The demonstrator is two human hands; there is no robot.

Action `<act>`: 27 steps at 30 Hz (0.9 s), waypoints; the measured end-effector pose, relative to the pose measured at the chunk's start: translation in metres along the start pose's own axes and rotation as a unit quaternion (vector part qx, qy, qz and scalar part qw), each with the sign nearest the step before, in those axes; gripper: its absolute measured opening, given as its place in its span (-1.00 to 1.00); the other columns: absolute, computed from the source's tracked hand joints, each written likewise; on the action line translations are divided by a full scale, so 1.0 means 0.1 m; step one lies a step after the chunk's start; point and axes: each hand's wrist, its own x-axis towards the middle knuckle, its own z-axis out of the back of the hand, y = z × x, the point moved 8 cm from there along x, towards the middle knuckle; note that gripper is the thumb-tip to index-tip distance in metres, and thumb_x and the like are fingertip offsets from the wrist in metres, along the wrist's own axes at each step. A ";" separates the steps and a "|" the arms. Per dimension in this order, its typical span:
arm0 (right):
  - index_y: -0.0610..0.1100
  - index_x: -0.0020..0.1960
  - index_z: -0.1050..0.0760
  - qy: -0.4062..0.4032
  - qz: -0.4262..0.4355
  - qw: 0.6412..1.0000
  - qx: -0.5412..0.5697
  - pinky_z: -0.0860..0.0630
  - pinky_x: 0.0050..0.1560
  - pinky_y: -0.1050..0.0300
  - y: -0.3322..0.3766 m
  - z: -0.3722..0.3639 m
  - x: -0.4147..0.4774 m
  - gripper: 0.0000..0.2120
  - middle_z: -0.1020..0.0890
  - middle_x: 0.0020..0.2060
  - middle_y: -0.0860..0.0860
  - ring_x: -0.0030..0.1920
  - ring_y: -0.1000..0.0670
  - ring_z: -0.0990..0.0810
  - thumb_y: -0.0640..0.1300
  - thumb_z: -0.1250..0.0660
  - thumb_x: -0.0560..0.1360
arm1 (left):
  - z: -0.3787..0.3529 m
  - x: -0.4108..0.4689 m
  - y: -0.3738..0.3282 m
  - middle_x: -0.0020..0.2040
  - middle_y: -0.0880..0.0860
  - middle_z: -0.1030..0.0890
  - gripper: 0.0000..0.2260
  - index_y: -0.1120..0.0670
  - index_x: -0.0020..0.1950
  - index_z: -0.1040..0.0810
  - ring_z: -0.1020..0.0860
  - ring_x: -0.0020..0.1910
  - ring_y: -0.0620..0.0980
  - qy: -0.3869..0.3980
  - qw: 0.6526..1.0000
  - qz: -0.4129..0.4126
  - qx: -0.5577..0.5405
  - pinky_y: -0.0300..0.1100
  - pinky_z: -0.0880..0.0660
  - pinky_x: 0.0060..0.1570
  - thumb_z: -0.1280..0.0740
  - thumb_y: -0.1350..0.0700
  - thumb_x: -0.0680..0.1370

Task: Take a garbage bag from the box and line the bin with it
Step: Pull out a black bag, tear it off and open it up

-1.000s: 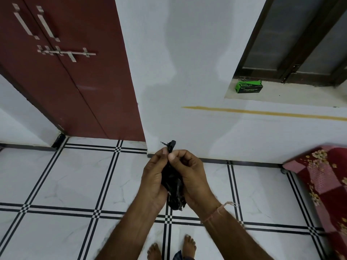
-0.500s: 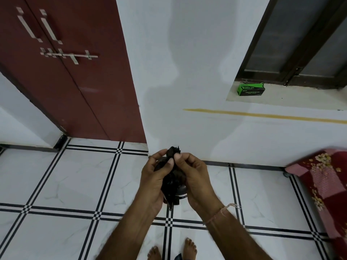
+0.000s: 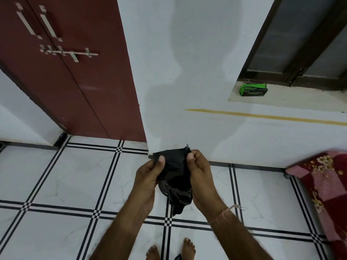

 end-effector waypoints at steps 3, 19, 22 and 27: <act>-0.25 0.21 -0.52 0.037 -0.022 0.999 0.015 -0.61 0.21 -0.31 -0.02 0.02 -0.03 -0.61 -0.66 0.14 -0.29 0.17 -0.26 -0.67 0.08 -0.19 0.70 | 0.06 0.02 -0.05 0.08 0.15 -0.74 -0.76 0.16 0.19 -0.68 -0.70 0.13 0.08 -0.035 0.998 -0.045 0.024 -0.11 -0.63 0.06 -0.36 0.05 0.62; -0.29 0.03 -0.64 -0.010 0.008 1.000 -0.009 -0.64 -0.05 0.08 0.01 0.36 0.18 -0.91 -0.73 -0.11 -0.25 -0.08 -0.11 -0.72 -0.27 -0.42 0.56 | -0.04 0.07 -0.07 -0.14 0.15 -0.73 -0.85 0.10 -0.22 -0.68 -0.70 -0.12 0.03 -0.011 0.998 -0.056 0.032 -0.13 -0.60 -0.09 -0.42 0.15 0.55; -0.32 0.05 -0.61 -0.039 -0.008 0.999 0.022 -0.63 -0.16 0.13 -0.01 0.43 0.19 -0.89 -0.71 -0.15 -0.23 -0.15 -0.10 -0.70 -0.28 -0.42 0.56 | -0.09 0.06 -0.05 -0.21 0.10 -0.71 -0.81 0.02 -0.33 -0.64 -0.68 -0.18 0.00 -0.011 0.998 -0.055 0.021 -0.18 -0.58 -0.16 -0.46 0.14 0.49; -0.23 0.02 -0.61 -0.042 0.011 0.999 0.010 -0.60 -0.18 0.14 0.01 0.47 0.16 -0.91 -0.71 -0.19 -0.26 -0.18 -0.11 -0.68 -0.22 -0.35 0.63 | -0.12 0.08 0.04 -0.25 0.04 -0.68 -0.76 0.00 -0.37 -0.55 -0.66 -0.21 -0.03 -0.018 0.998 -0.054 0.018 -0.16 -0.56 -0.21 -0.46 0.11 0.49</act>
